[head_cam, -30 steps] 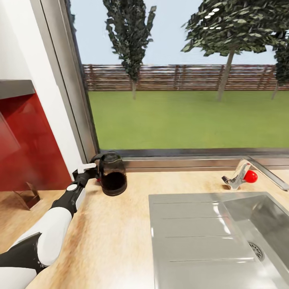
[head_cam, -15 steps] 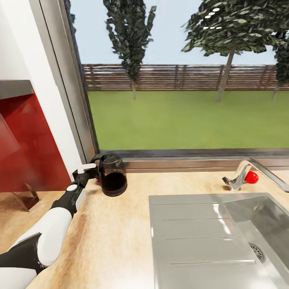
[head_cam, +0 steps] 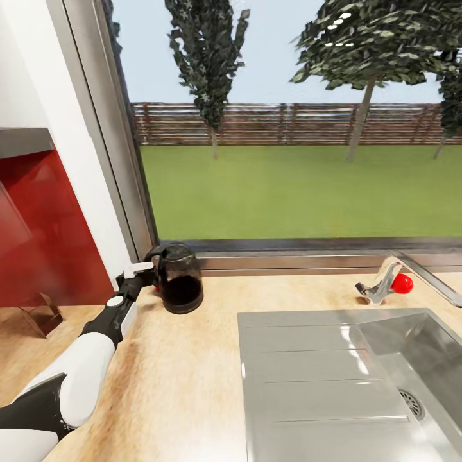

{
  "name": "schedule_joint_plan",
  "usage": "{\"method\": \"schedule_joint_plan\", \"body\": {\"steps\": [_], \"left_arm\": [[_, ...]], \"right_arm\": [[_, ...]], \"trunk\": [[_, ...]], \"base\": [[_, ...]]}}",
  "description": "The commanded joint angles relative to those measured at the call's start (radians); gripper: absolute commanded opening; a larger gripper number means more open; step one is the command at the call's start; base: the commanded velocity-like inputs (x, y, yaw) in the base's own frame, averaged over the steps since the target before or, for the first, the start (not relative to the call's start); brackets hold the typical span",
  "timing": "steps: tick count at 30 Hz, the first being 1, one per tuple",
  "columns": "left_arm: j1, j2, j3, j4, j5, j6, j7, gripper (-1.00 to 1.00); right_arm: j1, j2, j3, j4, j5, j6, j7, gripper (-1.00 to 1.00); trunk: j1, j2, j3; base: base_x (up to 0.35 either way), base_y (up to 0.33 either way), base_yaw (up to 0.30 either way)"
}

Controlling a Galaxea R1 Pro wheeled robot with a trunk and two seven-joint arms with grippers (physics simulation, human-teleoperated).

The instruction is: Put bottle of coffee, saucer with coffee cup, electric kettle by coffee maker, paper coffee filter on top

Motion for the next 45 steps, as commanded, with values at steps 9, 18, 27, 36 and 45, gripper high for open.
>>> {"method": "schedule_joint_plan", "body": {"steps": [9, 18, 27, 36, 45], "left_arm": [[-0.001, -0.001, 0.01, 0.0, -0.008, -0.006, -0.004, -1.0], [-0.001, 0.001, 0.014, -0.003, -0.008, -0.006, -0.004, -1.0], [-0.002, 0.0, 0.014, -0.006, -0.008, -0.006, -0.004, -1.0], [-0.003, -0.001, 0.014, -0.009, -0.006, -0.004, -0.004, -1.0], [-0.015, -0.018, 0.01, -0.017, 0.03, 0.006, -0.013, -1.0]], "right_arm": [[-0.001, -0.001, 0.007, 0.0, -0.01, 0.001, 0.002, 1.0], [-0.001, -0.001, 0.007, 0.0, -0.01, 0.001, 0.002, 1.0], [-0.001, -0.001, 0.007, -0.001, -0.01, 0.001, 0.002, 1.0], [-0.001, 0.0, 0.006, -0.001, -0.01, 0.003, 0.002, 1.0], [-0.001, 0.005, 0.006, -0.002, -0.01, 0.002, 0.003, 1.0]], "trunk": [[0.0, -0.002, -0.002], [0.0, -0.002, -0.002], [0.0, -0.002, -0.002], [0.0, -0.002, -0.002], [0.0, -0.002, -0.002]], "base": [[0.0, 0.0, 0.0], [0.0, 0.0, 0.0], [0.0, 0.0, 0.0], [0.0, 0.0, 0.0], [0.0, 0.0, 0.0]]}}
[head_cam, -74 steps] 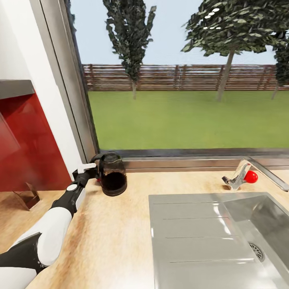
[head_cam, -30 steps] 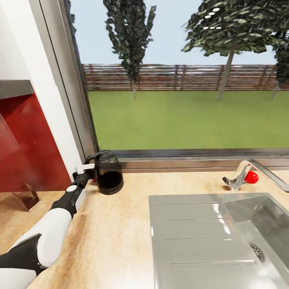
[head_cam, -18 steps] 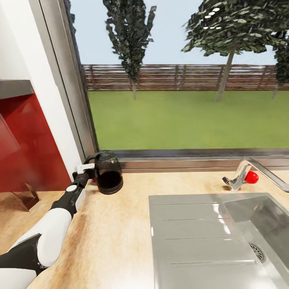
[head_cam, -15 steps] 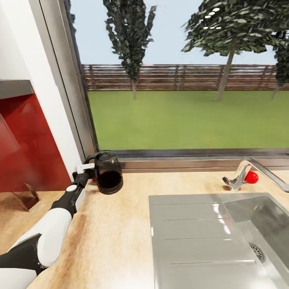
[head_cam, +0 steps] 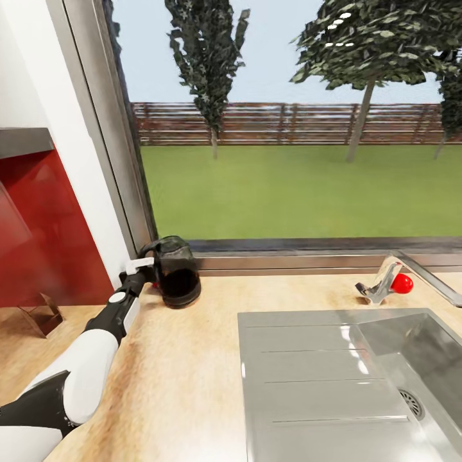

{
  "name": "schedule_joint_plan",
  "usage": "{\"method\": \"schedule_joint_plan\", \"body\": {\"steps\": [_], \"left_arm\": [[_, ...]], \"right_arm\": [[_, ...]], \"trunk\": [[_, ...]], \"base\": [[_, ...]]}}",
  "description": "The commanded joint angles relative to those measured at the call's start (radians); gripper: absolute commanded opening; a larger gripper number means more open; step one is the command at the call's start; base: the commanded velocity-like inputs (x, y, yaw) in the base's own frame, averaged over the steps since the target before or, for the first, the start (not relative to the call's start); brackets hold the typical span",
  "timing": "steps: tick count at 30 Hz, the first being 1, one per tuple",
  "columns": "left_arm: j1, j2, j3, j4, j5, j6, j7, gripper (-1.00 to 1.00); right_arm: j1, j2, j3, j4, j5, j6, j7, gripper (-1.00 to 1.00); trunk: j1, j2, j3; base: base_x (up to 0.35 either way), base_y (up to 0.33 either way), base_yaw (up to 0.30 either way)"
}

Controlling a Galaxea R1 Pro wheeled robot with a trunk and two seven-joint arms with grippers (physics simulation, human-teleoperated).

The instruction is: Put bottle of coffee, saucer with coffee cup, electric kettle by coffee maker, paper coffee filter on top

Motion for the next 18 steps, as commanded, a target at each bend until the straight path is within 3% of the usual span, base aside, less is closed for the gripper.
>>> {"method": "schedule_joint_plan", "body": {"steps": [1, 15, 18], "left_arm": [[-0.002, -0.002, 0.009, -0.003, -0.007, -0.003, -0.006, -1.0], [0.011, -0.004, 0.008, -0.022, -0.001, -0.001, -0.012, -1.0], [0.012, -0.004, 0.009, -0.022, -0.001, -0.001, -0.012, -1.0]], "right_arm": [[-0.001, -0.001, 0.008, -0.001, -0.01, 0.001, 0.002, 1.0], [-0.001, 0.0, 0.007, -0.001, -0.011, 0.0, 0.004, 1.0], [-0.001, 0.0, 0.005, -0.002, -0.012, 0.0, 0.005, 1.0]], "trunk": [[0.0, -0.002, -0.002], [0.0, -0.002, -0.002], [0.0, -0.002, -0.002]], "base": [[0.0, 0.0, 0.0], [-0.001, 0.0, 0.0], [-0.167, 0.0, 0.0]]}}
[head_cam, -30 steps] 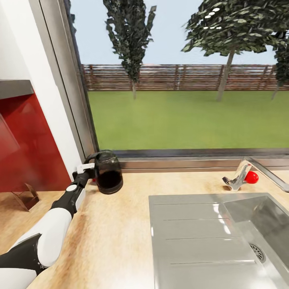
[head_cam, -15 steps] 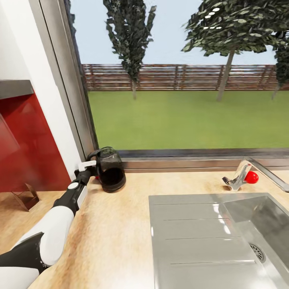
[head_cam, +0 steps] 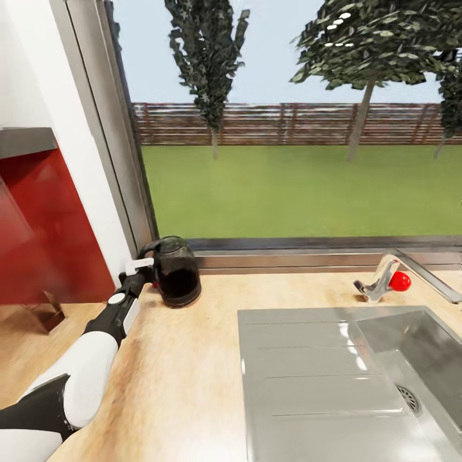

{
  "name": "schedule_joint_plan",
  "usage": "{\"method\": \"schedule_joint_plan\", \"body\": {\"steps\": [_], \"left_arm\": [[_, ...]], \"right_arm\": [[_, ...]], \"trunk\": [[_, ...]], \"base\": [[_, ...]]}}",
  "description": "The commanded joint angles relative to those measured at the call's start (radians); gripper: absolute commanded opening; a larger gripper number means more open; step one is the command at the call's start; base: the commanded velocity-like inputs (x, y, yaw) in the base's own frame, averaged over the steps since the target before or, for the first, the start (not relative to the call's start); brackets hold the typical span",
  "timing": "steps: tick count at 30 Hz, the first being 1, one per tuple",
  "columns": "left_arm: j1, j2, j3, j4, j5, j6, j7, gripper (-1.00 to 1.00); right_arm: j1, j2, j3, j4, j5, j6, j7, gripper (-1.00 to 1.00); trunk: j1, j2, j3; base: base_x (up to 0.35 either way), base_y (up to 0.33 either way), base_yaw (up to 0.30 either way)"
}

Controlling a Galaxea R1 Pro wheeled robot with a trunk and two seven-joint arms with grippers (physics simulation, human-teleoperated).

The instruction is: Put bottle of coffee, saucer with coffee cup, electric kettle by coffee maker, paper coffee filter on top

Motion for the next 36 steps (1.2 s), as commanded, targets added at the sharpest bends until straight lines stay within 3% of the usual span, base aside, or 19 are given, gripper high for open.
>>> {"method": "schedule_joint_plan", "body": {"steps": [1, 13, 26, 36], "left_arm": [[-0.001, -0.001, 0.009, 0.0, -0.009, -0.004, -0.006, -1.0], [0.0, -0.002, 0.009, 0.0, -0.009, -0.004, -0.004, -1.0], [0.001, -0.015, 0.008, 0.002, -0.01, -0.005, -0.003, -1.0], [0.0, -0.014, 0.007, 0.0, -0.011, -0.005, 0.003, -1.0]], "right_arm": [[-0.001, -0.001, 0.007, -0.002, -0.01, 0.001, 0.002, 1.0], [-0.001, -0.001, 0.006, -0.002, -0.011, 0.0, 0.003, 1.0], [-0.001, 0.001, 0.005, -0.003, -0.011, 0.0, 0.003, 1.0], [-0.001, 0.001, 0.004, -0.003, -0.011, -0.002, 0.0, 1.0]], "trunk": [[0.0, -0.002, -0.002], [0.0, -0.002, -0.002], [0.0, -0.002, -0.002], [0.0, -0.002, -0.002]], "base": [[-0.293, 0.0, 0.0], [-0.332, -0.052, 0.033], [-0.329, -0.164, 0.233], [-0.308, -0.183, 0.009]]}}
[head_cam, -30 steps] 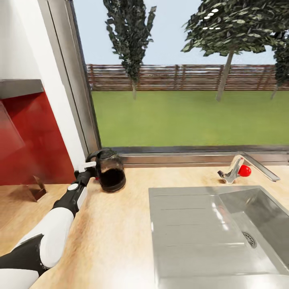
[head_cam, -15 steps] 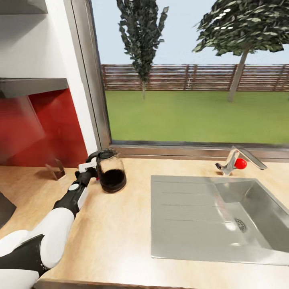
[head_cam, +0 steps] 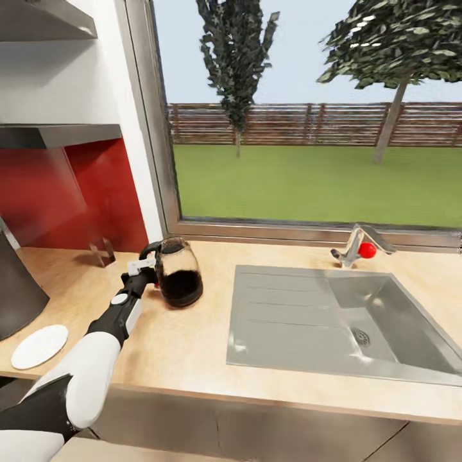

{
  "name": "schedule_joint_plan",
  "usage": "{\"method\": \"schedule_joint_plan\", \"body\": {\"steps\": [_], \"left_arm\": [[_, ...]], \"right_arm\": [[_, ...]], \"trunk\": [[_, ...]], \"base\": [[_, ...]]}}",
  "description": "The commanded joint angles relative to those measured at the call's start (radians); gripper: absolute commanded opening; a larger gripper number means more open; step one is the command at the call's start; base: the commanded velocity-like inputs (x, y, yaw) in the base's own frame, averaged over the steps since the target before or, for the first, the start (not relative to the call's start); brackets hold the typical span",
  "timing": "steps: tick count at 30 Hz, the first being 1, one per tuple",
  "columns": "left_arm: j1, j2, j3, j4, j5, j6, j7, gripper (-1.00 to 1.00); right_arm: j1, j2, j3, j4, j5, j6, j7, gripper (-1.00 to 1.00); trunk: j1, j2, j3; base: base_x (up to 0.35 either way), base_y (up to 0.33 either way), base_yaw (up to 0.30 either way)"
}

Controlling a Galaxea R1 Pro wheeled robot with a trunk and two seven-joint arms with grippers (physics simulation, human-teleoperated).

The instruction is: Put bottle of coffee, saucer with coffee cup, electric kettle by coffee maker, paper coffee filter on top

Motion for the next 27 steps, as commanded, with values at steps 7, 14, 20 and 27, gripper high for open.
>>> {"method": "schedule_joint_plan", "body": {"steps": [7, 14, 20, 27], "left_arm": [[-0.001, 0.004, 0.015, -0.026, -0.008, -0.002, -0.006, -1.0], [-0.002, 0.009, 0.014, -0.03, -0.008, -0.001, -0.006, -1.0], [-0.001, 0.01, 0.014, -0.032, -0.01, -0.002, -0.004, -1.0], [-0.012, 0.009, 0.005, -0.147, -0.013, 0.072, 0.169, -1.0]], "right_arm": [[-0.001, -0.001, 0.008, -0.002, -0.011, 0.0, 0.004, 1.0], [-0.001, -0.001, 0.008, -0.004, -0.011, 0.0, 0.004, 1.0], [-0.001, 0.0, 0.008, -0.006, -0.011, 0.0, 0.004, 1.0], [-0.001, 0.001, 0.008, -0.006, -0.011, 0.0, 0.004, 1.0]], "trunk": [[0.0, -0.002, -0.002], [0.0, -0.002, -0.002], [0.0, -0.002, -0.002], [0.0, -0.002, -0.002]], "base": [[-0.33, 0.047, 0.0], [-0.271, 0.225, 0.136], [-0.138, 0.187, 0.275], [-0.01, 0.014, 0.226]]}}
